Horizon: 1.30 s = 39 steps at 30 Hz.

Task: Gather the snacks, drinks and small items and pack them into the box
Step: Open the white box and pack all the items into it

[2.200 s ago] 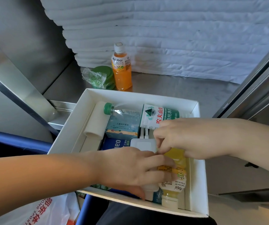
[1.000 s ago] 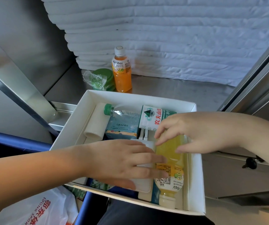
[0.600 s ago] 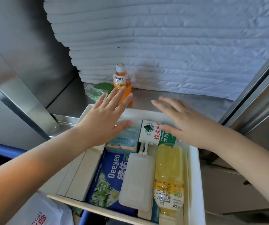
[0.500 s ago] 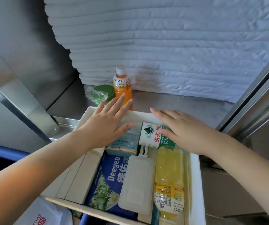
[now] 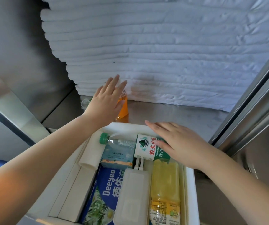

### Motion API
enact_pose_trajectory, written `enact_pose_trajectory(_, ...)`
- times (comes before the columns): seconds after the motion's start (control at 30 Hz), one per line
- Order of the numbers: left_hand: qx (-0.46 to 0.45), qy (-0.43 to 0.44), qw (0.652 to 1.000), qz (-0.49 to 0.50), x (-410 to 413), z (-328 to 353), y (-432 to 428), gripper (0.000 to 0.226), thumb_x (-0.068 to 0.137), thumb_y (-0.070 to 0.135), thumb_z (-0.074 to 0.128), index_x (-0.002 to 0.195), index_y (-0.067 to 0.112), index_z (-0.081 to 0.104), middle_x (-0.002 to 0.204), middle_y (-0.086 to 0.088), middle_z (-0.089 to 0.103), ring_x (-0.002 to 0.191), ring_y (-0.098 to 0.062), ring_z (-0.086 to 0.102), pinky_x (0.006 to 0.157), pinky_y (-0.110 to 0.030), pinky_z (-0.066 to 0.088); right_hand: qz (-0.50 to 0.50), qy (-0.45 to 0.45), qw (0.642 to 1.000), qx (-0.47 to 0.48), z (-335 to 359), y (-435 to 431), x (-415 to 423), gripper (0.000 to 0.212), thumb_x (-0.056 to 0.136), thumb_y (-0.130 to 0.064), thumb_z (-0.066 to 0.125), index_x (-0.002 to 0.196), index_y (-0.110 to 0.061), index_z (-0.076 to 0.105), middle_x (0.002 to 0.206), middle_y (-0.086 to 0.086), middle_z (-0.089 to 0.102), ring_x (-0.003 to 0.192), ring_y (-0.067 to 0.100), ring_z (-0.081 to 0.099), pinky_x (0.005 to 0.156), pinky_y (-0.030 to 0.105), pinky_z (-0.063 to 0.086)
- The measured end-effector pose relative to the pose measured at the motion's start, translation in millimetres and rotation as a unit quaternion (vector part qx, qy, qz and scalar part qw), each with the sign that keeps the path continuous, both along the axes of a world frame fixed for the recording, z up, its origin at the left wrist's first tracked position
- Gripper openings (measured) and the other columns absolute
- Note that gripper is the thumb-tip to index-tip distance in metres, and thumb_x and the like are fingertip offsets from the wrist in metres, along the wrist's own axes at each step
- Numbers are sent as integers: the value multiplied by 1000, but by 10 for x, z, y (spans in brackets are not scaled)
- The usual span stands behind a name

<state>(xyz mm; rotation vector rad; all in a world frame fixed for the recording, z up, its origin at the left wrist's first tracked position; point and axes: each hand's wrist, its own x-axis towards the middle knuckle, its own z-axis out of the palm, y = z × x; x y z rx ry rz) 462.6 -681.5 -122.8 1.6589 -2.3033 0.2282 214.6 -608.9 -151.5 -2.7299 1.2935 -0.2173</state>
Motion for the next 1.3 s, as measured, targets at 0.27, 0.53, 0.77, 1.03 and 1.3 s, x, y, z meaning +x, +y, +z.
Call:
enact_pose_trajectory(0.27, -22, 104, 994, 19, -66, 1, -265, 54, 93, -4, 41, 144, 12, 33, 146, -9, 34, 128, -32, 39, 99, -39, 39, -5, -18, 1000, -5, -7, 10, 9, 60, 97, -49, 26, 146, -42, -8, 145, -16, 29, 130, 4, 28, 106, 24, 24)
enact_pose_trajectory(0.53, 1, 181, 983, 17, 38, 137, -363, 39, 95, 4, 46, 133, 12, 51, 133, -10, 48, 122, -27, 45, 97, -32, 37, -8, -27, 1000, -3, -8, 13, 7, 60, 96, -50, 25, 145, -44, -9, 143, -20, 31, 128, 2, 29, 104, 24, 27)
enact_pose_trajectory(0.77, -61, 227, 972, -10, -31, 414, -205, 37, 96, 10, 49, 133, 13, 51, 130, -5, 49, 109, -25, 52, 85, -28, 42, -13, -31, 999, 8, 22, 20, 14, 59, 96, -52, 26, 144, -47, -9, 142, -23, 30, 127, 0, 28, 104, 22, 26)
enact_pose_trajectory(1.03, -104, 301, 946, -64, -236, 822, 188, 34, 96, 15, 51, 129, 18, 53, 115, 13, 47, 95, 4, 46, 75, 2, 38, -78, -158, 984, 30, 103, 6, 92, 78, 81, -70, 26, 144, -44, -12, 149, -20, 19, 128, -10, 24, 97, 10, 29)
enact_pose_trajectory(1.3, -93, 310, 940, -104, -432, 848, 568, 31, 93, 21, 55, 124, 22, 57, 112, 16, 51, 93, 0, 53, 78, -10, 46, -89, -311, 946, -2, 211, -23, 294, 72, 79, -66, 50, 140, -42, 21, 127, -21, 44, 106, -7, 46, 76, 8, 39)
